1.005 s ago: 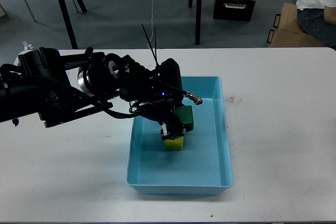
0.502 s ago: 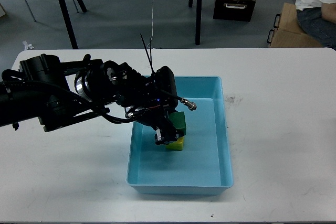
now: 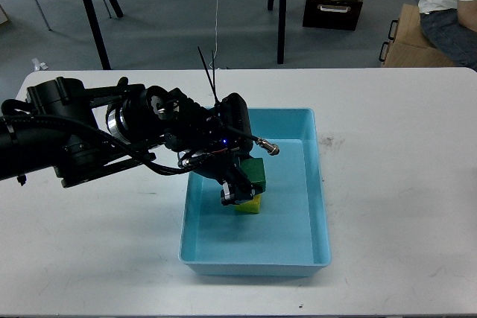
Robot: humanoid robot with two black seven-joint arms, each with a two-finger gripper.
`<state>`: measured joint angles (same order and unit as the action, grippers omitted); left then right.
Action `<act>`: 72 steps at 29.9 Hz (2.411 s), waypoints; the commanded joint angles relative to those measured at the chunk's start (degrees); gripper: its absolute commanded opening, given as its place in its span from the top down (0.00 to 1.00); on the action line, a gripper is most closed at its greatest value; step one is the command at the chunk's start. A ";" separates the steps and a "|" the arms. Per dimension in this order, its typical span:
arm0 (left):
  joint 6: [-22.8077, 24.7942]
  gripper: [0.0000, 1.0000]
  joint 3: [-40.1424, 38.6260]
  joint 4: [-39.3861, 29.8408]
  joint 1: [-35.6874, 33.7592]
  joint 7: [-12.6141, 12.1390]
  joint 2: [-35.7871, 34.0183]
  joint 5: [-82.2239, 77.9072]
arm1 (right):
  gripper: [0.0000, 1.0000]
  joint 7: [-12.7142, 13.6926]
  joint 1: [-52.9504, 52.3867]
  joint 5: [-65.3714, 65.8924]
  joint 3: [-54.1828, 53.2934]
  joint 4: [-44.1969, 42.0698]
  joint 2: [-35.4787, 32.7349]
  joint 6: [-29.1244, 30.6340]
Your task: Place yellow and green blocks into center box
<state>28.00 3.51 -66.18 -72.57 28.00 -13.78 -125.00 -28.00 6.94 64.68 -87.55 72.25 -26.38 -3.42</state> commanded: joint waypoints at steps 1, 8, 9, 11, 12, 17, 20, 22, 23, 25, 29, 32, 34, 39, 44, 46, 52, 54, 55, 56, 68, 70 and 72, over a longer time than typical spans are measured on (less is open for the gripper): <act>0.00 0.14 0.09 -0.26 0.06 0.00 -0.11 0.00 | 0.01 0.00 0.00 0.00 -0.08 -0.09 0.02 0.00; 0.00 0.56 0.27 -0.52 -0.20 0.00 -0.37 0.00 | 0.01 0.00 -0.08 0.00 -0.25 -0.09 0.02 0.00; 0.00 0.56 0.27 -0.53 -0.20 0.00 -0.37 0.00 | 0.01 0.00 0.00 0.00 -0.25 -0.09 0.02 0.00; 0.00 0.53 0.18 -0.53 -0.11 0.00 -0.46 0.00 | 0.01 0.00 0.00 0.00 -0.25 -0.09 0.02 0.00; 0.00 0.49 0.09 -0.61 -0.11 0.00 -0.55 0.00 | 0.01 0.00 0.00 0.00 -0.25 -0.09 0.02 0.00; 0.00 0.25 -0.08 -1.76 0.15 0.00 -0.99 0.00 | 0.01 0.00 -0.08 0.00 -0.25 -0.09 0.02 0.00; 0.00 0.24 -0.08 -1.84 0.50 0.00 -0.99 0.00 | 0.01 0.00 -0.17 0.00 -0.17 -0.09 0.02 0.00; 0.00 0.18 -0.08 -1.84 0.59 0.00 -0.99 0.63 | 0.01 0.00 -0.17 0.00 -0.17 -0.09 0.02 0.00; 0.00 0.17 -0.08 -1.84 0.59 0.00 -0.99 1.16 | 0.01 0.00 -0.17 0.00 -0.17 -0.09 0.02 0.00; 0.00 0.13 -0.34 -1.84 0.59 0.00 -0.99 1.52 | 0.01 0.00 -0.09 0.00 -0.08 -0.09 0.02 0.00; 0.00 0.01 -2.71 -1.84 0.50 0.00 -2.04 3.53 | 0.01 0.00 -0.09 0.00 0.36 -0.01 0.02 0.08; 0.00 0.00 -4.21 -3.51 0.42 0.00 -3.36 7.92 | 0.01 0.00 -0.26 0.09 0.89 0.08 0.02 0.09; 0.00 0.00 -5.17 -5.00 0.33 0.00 -4.59 10.55 | 0.01 0.00 -0.79 0.09 1.59 0.26 0.10 0.09; 0.00 0.00 -13.59 -5.01 1.38 0.00 -6.18 17.50 | 0.01 0.00 -3.59 -0.08 5.09 1.66 0.10 0.79; 0.00 0.00 -34.76 -2.90 9.44 0.00 -6.26 19.10 | 0.01 0.00 -9.04 -4.29 7.74 5.97 0.28 1.49; 0.00 0.00 -42.94 -2.81 14.54 0.00 -6.26 19.18 | 0.01 0.00 -12.29 -8.67 9.41 5.89 1.33 3.15; 0.00 0.00 -64.31 -3.51 31.15 0.00 -5.74 24.96 | 0.01 0.00 -20.03 -31.42 12.14 5.88 2.65 12.46; 0.00 0.00 -69.32 -3.69 37.39 0.00 -5.56 30.84 | 0.01 0.92 -21.17 -39.25 12.05 5.89 2.65 15.80; 0.00 0.00 -71.34 -3.69 40.11 0.00 -5.39 33.92 | 0.01 1.45 -21.35 -42.07 12.14 5.88 2.65 16.95; 0.00 0.00 -72.93 -3.69 42.40 0.00 -5.38 36.91 | 0.01 1.89 -21.35 -44.79 12.14 5.80 2.74 17.92; -2.60 0.00 -72.69 -6.49 60.69 -11.30 -5.21 99.72 | 0.01 11.39 -16.88 -72.06 11.35 6.32 8.27 22.40; -2.34 0.00 -70.75 -7.90 63.51 -11.12 -5.12 109.23 | 0.01 12.96 -14.60 -73.55 11.17 7.20 9.94 22.76; -2.51 0.00 -69.87 -8.78 64.92 -11.03 -4.16 116.88 | 0.01 15.85 -12.75 -76.27 11.17 7.55 12.66 22.85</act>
<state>25.64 -68.04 -73.39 -10.43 17.05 -18.92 -20.59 -15.43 -8.47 -8.51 -76.27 79.15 -17.03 19.03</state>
